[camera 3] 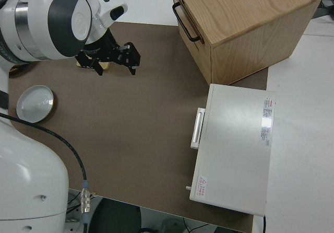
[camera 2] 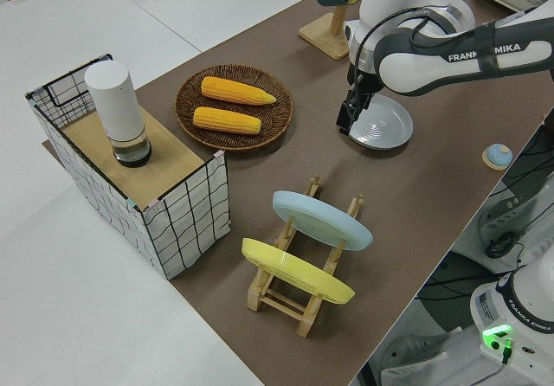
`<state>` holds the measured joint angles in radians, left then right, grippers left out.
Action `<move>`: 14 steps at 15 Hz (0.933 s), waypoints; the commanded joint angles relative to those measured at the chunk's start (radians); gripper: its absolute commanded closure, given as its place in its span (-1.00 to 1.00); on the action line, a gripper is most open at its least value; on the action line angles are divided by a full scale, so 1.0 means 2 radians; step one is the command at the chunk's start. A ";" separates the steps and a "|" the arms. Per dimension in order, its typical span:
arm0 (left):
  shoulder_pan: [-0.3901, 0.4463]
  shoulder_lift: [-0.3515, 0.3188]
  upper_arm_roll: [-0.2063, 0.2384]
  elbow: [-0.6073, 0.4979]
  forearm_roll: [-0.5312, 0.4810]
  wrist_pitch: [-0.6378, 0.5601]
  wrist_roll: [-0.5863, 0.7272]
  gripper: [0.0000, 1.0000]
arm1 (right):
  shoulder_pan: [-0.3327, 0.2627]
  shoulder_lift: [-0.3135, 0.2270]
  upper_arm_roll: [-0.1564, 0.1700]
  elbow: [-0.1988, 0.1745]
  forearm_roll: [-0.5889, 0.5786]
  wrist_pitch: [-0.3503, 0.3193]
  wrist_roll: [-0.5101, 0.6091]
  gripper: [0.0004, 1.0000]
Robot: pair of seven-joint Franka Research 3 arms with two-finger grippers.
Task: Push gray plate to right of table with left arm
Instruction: 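Move the left gripper toward the edge of the gray plate nearest it, then push the gray plate with the left gripper away from the basket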
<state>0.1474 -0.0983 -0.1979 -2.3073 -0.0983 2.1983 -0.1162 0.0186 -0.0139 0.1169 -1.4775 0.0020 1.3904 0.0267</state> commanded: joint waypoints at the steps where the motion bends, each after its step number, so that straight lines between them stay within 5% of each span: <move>1: -0.007 -0.018 0.000 -0.044 -0.006 0.041 -0.009 -0.99 | -0.010 -0.001 0.007 0.004 0.005 -0.007 0.000 -0.97; 14: -0.045 0.007 -0.002 -0.105 -0.006 0.146 -0.057 -0.99 | -0.010 -0.001 0.007 0.004 0.005 -0.007 0.001 -0.97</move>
<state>0.0763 -0.0884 -0.2104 -2.4914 -0.0991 2.4475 -0.2132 0.0186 -0.0139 0.1169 -1.4775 0.0020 1.3904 0.0267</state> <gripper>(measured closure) 0.004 0.013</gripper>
